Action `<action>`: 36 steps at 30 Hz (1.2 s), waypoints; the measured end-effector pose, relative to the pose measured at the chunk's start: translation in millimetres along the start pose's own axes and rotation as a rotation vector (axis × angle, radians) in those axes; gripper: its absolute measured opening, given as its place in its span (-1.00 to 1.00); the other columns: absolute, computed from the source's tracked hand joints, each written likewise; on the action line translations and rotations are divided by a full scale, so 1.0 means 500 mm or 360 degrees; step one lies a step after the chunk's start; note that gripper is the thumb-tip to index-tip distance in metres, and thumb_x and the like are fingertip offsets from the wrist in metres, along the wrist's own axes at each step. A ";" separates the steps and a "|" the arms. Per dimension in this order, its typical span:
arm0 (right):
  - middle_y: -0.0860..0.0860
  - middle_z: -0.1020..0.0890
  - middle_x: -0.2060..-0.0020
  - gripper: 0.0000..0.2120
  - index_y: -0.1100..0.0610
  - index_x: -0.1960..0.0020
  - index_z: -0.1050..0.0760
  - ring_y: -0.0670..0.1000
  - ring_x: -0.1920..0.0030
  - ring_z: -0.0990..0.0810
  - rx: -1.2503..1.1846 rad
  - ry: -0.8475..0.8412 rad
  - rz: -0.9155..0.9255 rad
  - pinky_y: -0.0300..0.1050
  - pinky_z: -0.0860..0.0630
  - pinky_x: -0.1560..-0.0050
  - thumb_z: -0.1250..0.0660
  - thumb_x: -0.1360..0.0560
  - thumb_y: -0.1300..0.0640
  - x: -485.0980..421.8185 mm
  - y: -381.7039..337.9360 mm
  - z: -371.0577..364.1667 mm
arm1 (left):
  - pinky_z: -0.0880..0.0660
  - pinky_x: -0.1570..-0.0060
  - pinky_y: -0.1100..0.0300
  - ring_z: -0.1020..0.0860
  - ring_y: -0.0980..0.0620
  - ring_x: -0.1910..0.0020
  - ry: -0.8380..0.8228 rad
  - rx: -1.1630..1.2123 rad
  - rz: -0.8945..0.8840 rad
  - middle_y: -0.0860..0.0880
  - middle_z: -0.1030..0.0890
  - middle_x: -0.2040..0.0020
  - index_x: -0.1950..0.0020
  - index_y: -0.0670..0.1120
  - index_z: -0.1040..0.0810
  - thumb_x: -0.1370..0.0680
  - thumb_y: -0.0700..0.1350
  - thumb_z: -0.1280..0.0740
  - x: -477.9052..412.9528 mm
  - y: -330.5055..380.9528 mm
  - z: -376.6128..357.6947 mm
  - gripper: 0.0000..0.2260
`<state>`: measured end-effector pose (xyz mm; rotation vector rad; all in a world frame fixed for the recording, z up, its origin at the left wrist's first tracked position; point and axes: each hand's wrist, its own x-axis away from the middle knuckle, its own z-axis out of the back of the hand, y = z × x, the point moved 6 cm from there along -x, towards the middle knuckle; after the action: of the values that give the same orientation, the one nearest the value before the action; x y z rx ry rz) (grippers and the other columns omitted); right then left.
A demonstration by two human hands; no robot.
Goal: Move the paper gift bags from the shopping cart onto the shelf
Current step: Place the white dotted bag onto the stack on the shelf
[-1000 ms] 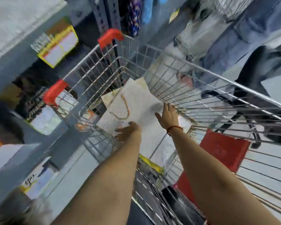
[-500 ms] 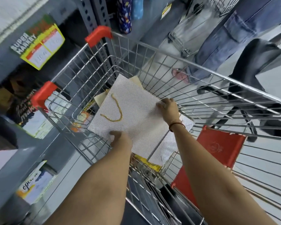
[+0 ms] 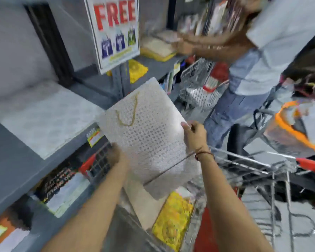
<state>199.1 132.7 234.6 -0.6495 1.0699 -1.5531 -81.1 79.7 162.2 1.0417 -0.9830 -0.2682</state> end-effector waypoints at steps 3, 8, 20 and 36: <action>-0.10 -0.41 0.49 -0.68 -0.07 0.38 -0.36 -0.15 0.41 -0.37 -0.0208 0.0100 0.0166 -0.39 -0.36 0.37 -0.31 -0.52 0.12 -0.003 -0.127 0.034 | -0.40 0.06 0.09 -0.52 -0.11 -0.03 -0.0063 0.0299 -0.0405 -0.25 -0.60 -0.13 -0.08 -0.20 -0.55 -0.60 -0.08 -0.15 0.005 0.142 0.049 -0.73; -0.02 -0.28 0.52 -0.67 -0.02 0.39 -0.35 -0.07 0.46 -0.24 -0.0592 0.0091 0.0087 -0.25 -0.25 0.40 -0.28 -0.53 0.17 0.027 -0.213 -0.016 | -0.36 0.34 0.30 -0.36 0.11 0.33 -0.0054 0.0461 -0.0855 0.05 -0.39 0.36 0.25 -0.14 -0.53 -0.60 -0.10 -0.17 0.033 0.281 0.161 -0.72; 0.04 -0.49 0.37 -0.86 0.26 0.08 -0.50 0.00 0.26 -0.46 -0.1016 -0.0044 -0.0122 -0.02 -0.42 0.05 -0.27 -0.54 0.17 0.076 -0.235 -0.215 | -0.40 -0.32 0.07 -0.50 -0.12 -0.23 -0.0101 0.0334 -0.0817 -0.19 -0.52 -0.31 -0.30 -0.23 -0.48 -0.63 -0.11 -0.17 -0.004 0.206 0.328 -0.69; -0.01 -0.59 0.30 -0.74 0.23 -0.19 -0.38 -0.20 0.43 -0.61 -0.0609 -0.1217 -0.0214 -0.38 -0.55 0.44 -0.30 -0.52 0.26 0.136 -0.211 -0.496 | -0.39 0.28 0.12 -0.37 -0.06 0.30 0.0552 0.0818 -0.0418 -0.11 -0.42 0.24 -0.27 -0.26 -0.47 -0.62 -0.16 -0.13 -0.171 0.173 0.553 -0.71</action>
<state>-77.6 141.1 209.0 -1.4595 0.7323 -1.0444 -368.4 10.5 225.3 1.6299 -0.6071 -0.0400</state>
